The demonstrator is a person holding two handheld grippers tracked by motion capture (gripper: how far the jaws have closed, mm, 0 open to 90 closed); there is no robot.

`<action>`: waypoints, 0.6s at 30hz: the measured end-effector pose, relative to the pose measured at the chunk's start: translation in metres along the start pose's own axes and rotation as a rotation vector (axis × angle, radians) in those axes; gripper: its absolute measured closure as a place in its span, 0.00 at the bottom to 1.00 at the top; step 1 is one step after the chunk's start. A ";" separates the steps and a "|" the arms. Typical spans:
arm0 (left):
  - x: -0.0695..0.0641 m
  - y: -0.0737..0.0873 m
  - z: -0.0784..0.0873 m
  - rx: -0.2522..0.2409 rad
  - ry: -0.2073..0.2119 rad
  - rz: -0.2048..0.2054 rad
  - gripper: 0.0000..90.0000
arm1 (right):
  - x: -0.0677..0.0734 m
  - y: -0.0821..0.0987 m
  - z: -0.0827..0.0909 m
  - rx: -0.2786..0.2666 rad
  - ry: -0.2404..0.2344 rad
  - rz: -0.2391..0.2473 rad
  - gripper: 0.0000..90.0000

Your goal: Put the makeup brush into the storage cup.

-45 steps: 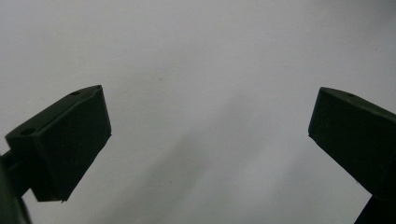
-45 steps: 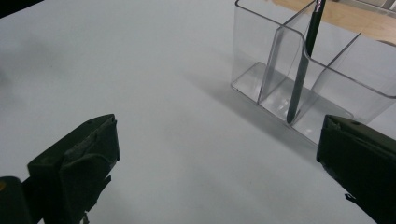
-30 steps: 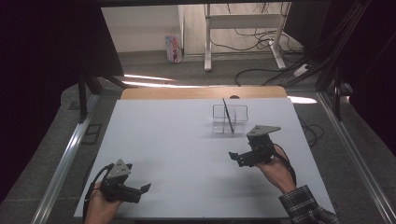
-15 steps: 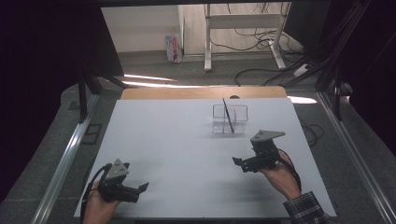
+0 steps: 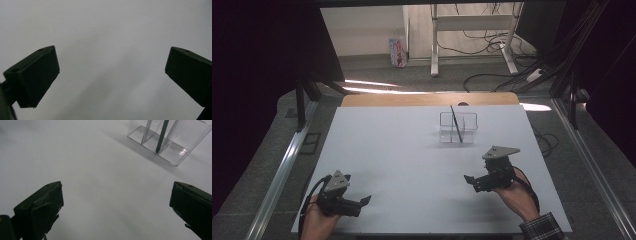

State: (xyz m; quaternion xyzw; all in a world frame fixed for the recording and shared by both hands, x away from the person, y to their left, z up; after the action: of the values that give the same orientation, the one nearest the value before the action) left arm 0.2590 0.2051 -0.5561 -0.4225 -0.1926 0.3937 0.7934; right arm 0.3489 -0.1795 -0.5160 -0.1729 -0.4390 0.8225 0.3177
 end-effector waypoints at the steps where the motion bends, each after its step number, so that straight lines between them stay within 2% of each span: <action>1: 0.000 0.000 0.000 0.000 0.001 0.001 0.00 | 0.001 0.000 0.001 -0.002 0.001 -0.002 0.00; 18: -0.001 0.000 -0.001 0.002 0.013 0.004 0.00 | 0.001 0.015 0.018 0.013 0.022 -0.006 0.00</action>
State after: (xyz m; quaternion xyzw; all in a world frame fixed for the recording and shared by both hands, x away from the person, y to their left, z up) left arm 0.2585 0.2037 -0.5569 -0.4245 -0.1863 0.3928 0.7943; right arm 0.3322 -0.1956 -0.5180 -0.1783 -0.4305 0.8225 0.3262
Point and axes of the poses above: each handheld gripper's, and its own axes: z roughly backward along the jaws, y roughly out of its underside, x roughly to its left, the point moved 8 cm from there along -z, roughly forward along the jaws, and after that the axes turned 10 degrees about -x, right-handed, at the moved point
